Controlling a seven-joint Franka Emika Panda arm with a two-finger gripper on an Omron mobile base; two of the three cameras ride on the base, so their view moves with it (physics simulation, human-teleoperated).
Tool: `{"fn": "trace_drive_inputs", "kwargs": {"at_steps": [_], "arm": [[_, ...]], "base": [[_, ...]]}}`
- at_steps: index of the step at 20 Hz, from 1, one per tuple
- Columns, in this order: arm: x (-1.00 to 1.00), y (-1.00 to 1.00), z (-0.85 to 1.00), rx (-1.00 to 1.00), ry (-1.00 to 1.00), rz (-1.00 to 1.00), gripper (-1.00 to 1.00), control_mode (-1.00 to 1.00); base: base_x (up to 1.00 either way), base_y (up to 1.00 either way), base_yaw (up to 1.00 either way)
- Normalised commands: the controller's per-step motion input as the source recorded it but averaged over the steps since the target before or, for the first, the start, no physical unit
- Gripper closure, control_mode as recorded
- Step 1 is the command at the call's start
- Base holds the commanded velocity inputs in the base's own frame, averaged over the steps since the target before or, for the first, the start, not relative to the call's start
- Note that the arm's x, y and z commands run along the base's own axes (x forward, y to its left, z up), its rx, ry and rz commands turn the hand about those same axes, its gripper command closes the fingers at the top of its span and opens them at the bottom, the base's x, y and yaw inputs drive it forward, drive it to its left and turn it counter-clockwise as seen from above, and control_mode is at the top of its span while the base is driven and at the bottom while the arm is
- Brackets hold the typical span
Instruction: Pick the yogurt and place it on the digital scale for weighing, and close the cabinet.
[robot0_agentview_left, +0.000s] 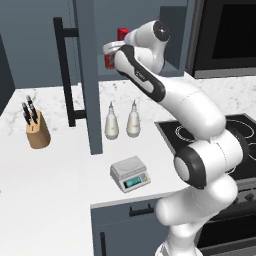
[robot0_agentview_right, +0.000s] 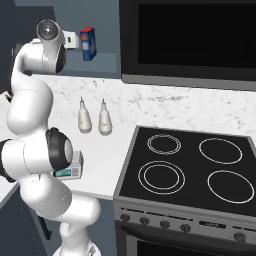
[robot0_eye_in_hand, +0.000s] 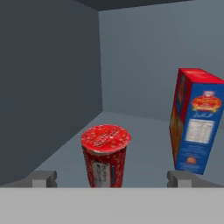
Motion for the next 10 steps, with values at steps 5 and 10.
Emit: {"fn": "trace_drive_inputs", "kwargs": {"at_steps": [5, 10], "arm": [[0.17, 0.08, -0.12, 0.0, 0.0, 0.0, -1.0, -1.0], [0.17, 0.2, -0.26, 0.0, 0.0, 0.0, -1.0, -1.0]], "base": [[0.0, 0.0, 0.0], [0.0, 0.0, 0.0]]}}
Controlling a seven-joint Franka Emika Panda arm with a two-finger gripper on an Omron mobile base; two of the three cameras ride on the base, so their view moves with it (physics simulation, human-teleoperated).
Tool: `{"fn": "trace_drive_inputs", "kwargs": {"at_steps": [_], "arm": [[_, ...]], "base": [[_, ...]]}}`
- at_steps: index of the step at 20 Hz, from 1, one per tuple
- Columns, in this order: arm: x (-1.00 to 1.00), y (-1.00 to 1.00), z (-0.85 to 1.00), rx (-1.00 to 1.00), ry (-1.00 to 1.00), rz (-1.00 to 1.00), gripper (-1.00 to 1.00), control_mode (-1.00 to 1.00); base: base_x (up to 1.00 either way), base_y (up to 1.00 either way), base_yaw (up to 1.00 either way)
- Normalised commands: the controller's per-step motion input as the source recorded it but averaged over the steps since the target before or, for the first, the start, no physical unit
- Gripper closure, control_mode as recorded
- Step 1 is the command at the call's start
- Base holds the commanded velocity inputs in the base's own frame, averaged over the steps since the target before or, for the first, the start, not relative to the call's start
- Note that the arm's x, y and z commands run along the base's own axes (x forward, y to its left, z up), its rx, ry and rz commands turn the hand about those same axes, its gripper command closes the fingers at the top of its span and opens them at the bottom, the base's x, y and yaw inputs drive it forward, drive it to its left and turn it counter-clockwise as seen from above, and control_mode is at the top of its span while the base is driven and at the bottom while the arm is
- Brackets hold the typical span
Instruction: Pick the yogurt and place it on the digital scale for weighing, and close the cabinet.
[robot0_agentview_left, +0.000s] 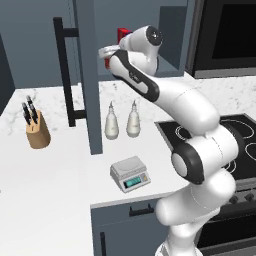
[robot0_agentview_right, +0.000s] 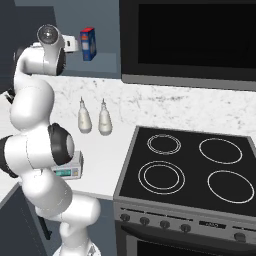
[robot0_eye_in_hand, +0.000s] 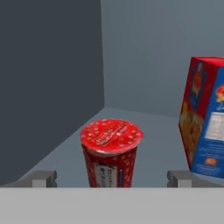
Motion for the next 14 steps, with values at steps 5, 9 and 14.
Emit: {"fn": "trace_drive_inputs", "kwargs": {"at_steps": [5, 9, 14], "arm": [[0.16, 0.01, -0.1, 0.0, 0.0, 0.0, -1.0, -1.0], [0.19, 0.02, -0.17, 0.0, 0.0, 0.0, -1.0, -1.0], [0.13, 0.03, -0.2, 0.0, 0.0, 0.0, -1.0, -1.0]], "base": [[0.0, 0.0, 0.0], [0.0, 0.0, 0.0], [0.0, 0.0, 0.0]]}}
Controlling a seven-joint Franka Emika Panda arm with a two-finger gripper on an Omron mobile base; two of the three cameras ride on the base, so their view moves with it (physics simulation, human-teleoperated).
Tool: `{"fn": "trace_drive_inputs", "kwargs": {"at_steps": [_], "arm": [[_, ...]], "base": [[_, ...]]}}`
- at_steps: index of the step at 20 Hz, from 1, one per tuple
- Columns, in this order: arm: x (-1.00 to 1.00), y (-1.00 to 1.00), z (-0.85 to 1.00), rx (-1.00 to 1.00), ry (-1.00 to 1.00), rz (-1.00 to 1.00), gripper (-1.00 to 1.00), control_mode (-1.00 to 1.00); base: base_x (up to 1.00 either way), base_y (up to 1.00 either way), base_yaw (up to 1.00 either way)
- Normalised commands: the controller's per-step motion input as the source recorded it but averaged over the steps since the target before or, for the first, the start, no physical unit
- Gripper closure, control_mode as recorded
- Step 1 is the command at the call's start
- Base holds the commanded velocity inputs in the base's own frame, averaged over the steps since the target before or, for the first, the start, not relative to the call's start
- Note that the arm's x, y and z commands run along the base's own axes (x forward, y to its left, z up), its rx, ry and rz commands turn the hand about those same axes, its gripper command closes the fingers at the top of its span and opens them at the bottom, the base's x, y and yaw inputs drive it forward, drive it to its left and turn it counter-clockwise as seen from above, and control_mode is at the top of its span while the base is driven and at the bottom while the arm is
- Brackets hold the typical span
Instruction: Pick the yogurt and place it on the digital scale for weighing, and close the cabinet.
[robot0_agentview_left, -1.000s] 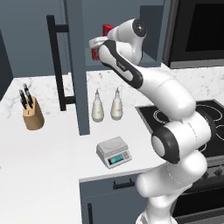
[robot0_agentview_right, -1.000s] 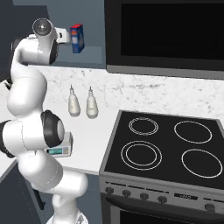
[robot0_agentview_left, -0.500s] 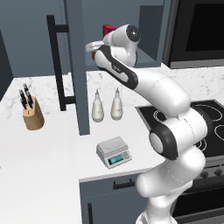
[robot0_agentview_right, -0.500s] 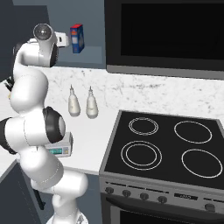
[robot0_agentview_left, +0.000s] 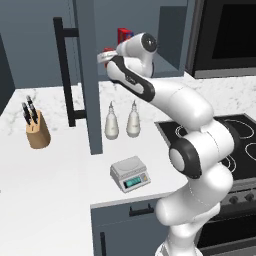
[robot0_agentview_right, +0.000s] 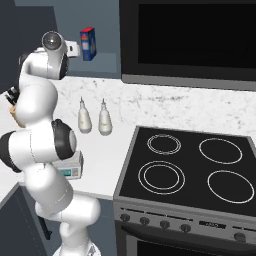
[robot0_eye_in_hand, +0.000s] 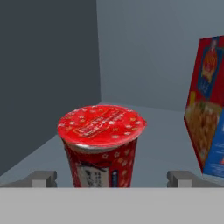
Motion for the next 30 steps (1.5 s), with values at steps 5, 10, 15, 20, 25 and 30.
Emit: {"fn": "trace_drive_inputs", "kwargs": {"at_steps": [5, 10, 15, 20, 25, 30], "arm": [[0.16, 0.11, -0.18, 0.0, 0.0, 0.0, -1.0, -1.0], [0.09, 0.26, -0.07, -0.01, 0.0, 0.0, 1.0, -1.0], [0.0, 0.13, 0.0, 0.0, 0.0, 0.0, 1.0, -1.0], [-0.18, 0.01, 0.0, 0.01, -0.03, 0.0, 1.0, -1.0], [-0.74, 0.0, 0.0, 0.07, -0.13, 0.0, 1.0, -1.0], [-1.0, 0.0, 0.0, 0.07, -0.13, 0.0, 1.0, -1.0]], "base": [[0.0, 0.0, 0.0], [0.0, 0.0, 0.0], [0.0, 0.0, 0.0], [0.0, 0.0, 0.0], [0.0, 0.0, 0.0], [0.0, 0.0, 0.0]]}}
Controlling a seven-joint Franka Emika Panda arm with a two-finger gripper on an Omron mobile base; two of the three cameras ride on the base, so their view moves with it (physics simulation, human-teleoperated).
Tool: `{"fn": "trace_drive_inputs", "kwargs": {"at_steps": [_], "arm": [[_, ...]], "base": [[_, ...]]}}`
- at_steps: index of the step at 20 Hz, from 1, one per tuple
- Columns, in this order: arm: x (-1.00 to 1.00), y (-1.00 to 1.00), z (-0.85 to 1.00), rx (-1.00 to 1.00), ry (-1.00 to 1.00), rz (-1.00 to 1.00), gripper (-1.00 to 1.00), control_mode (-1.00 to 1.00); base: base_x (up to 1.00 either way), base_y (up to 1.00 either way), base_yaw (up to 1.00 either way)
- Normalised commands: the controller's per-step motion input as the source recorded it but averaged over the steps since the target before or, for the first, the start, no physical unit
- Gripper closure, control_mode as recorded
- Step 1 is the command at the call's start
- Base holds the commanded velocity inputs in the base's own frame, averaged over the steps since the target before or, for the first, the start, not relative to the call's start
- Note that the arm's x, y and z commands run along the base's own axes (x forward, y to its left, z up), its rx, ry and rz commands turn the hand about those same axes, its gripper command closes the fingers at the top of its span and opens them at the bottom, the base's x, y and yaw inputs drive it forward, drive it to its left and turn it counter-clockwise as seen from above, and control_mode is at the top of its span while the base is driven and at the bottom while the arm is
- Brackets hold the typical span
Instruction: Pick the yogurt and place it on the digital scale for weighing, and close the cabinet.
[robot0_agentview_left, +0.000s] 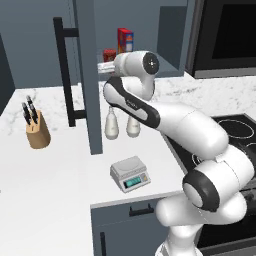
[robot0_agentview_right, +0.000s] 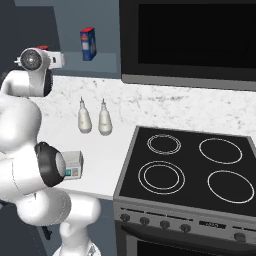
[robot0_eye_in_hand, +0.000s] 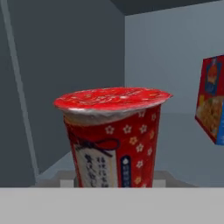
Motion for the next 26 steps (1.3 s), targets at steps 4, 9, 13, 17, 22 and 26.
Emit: {"fn": "trace_drive_inputs", "kwargs": {"at_steps": [4, 9, 13, 17, 22, 26], "arm": [[-0.96, -0.01, 0.0, 0.07, -0.09, 0.0, 1.0, -1.0], [-0.99, -0.11, 0.0, 0.05, -0.09, 0.0, 1.0, -1.0], [-1.0, -0.3, 0.0, 0.02, -0.05, 0.0, 1.0, -1.0], [-0.9, -0.44, 0.0, 0.0, 0.0, 0.0, 1.0, -1.0], [-0.4, -0.39, -0.12, 0.0, 0.05, 0.16, 1.0, -1.0], [-0.29, -0.46, -0.24, 0.0, 0.04, 0.32, 1.0, -1.0]], "base": [[0.0, 0.0, 0.0], [0.0, 0.0, 0.0], [0.0, 0.0, 0.0], [0.0, 0.0, 0.0], [0.0, 0.0, 0.0], [0.0, 0.0, 0.0]]}}
